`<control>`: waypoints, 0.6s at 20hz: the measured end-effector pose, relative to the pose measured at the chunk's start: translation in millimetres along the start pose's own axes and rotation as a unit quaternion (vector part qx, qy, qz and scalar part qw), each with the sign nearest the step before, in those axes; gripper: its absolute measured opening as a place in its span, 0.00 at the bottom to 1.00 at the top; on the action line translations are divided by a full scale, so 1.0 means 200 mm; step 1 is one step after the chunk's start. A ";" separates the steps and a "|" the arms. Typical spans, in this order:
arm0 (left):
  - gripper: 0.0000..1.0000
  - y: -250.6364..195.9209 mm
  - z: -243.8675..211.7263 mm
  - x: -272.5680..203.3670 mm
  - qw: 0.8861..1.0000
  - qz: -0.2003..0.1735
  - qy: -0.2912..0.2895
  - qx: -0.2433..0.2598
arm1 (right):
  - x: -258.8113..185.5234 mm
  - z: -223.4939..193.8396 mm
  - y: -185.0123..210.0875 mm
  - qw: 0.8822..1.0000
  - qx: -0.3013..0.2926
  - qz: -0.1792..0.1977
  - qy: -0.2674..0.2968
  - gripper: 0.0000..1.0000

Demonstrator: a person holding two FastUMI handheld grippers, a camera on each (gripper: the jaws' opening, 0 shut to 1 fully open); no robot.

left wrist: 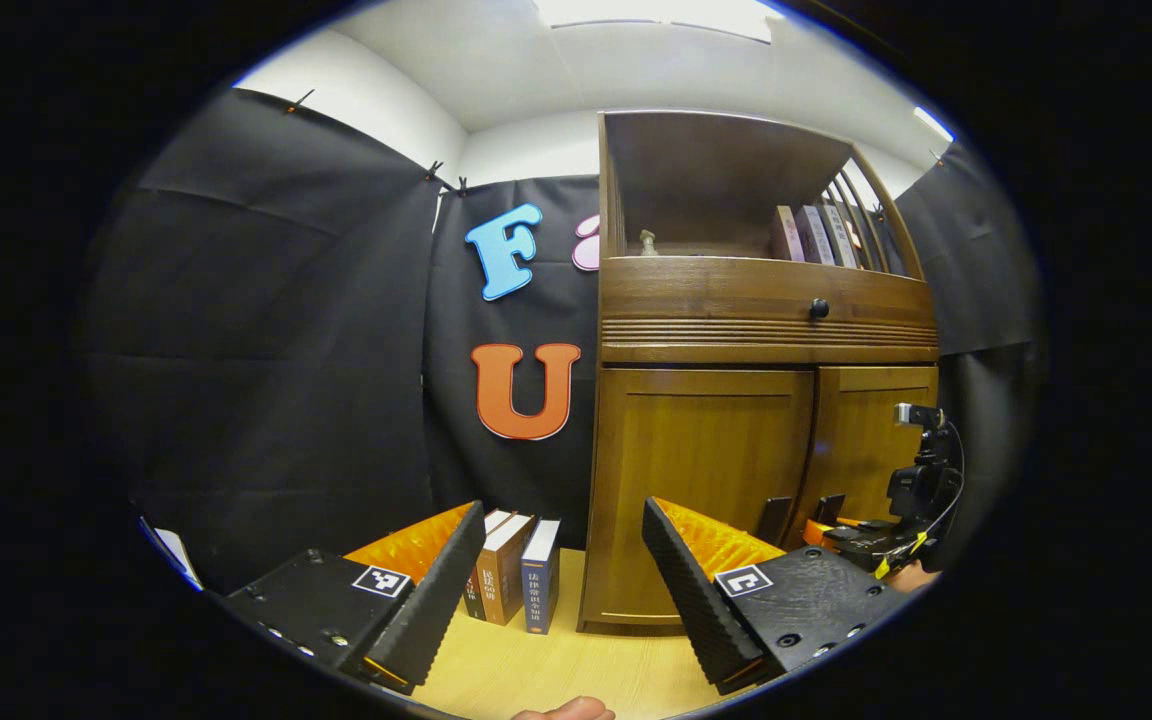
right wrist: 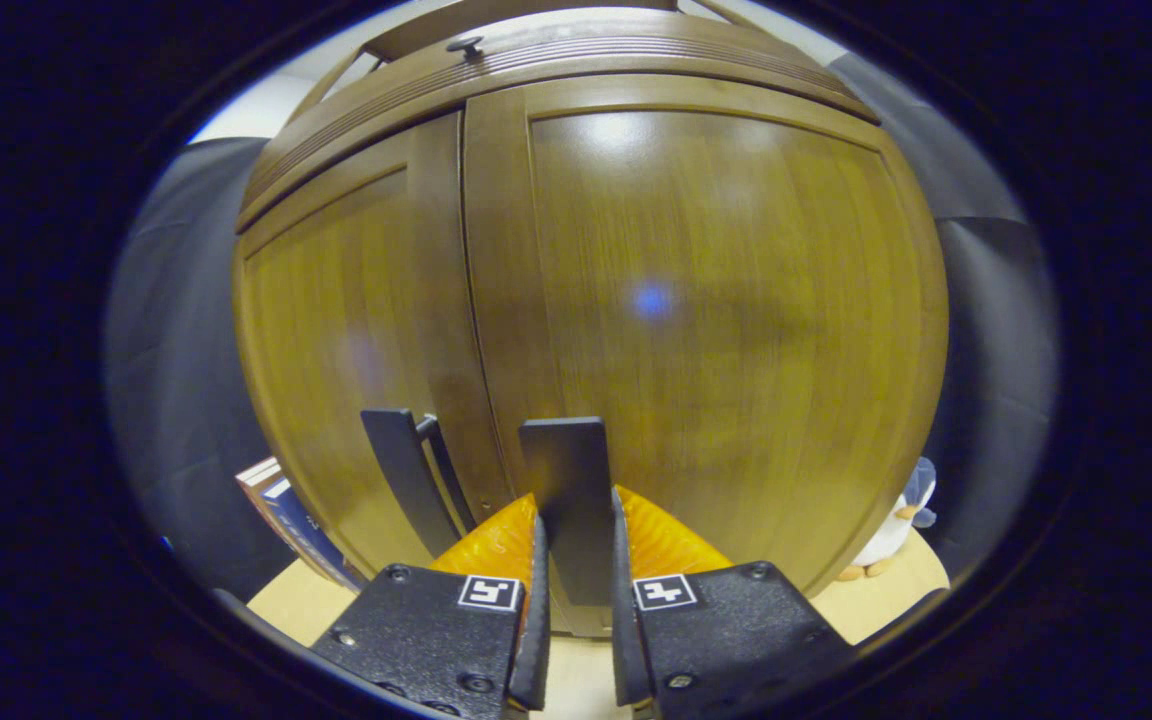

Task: Open the right door of the double-door shoe cabinet with the right hand, and open the left door with the left hand.

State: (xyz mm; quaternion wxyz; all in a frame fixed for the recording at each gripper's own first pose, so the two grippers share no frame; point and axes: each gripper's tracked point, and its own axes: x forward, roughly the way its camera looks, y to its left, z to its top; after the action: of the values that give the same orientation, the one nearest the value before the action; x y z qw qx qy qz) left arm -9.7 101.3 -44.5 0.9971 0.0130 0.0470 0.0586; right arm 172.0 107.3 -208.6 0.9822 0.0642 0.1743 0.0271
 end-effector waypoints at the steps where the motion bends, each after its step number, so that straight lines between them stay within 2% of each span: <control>1: 0.95 -0.01 0.00 0.00 1.000 -0.004 0.001 0.001 | -0.02 0.00 0.00 1.000 -0.004 0.003 0.000 0.28; 9: 0.95 -0.21 0.00 0.00 0.999 -0.053 -0.004 0.006 | -0.25 -0.07 -0.05 1.000 -0.012 0.012 -0.002 0.28; 12: 0.95 -0.28 -0.01 -0.01 0.998 -0.066 -0.003 0.007 | -0.27 -0.07 -0.05 1.000 -0.016 0.020 -0.002 0.28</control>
State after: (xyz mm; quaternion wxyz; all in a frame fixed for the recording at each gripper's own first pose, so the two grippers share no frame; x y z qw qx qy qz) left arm -4.6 45.9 -48.1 0.9988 0.0170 0.0455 -0.0080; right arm 116.1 95.8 -203.8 0.9827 0.0524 0.1704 0.0495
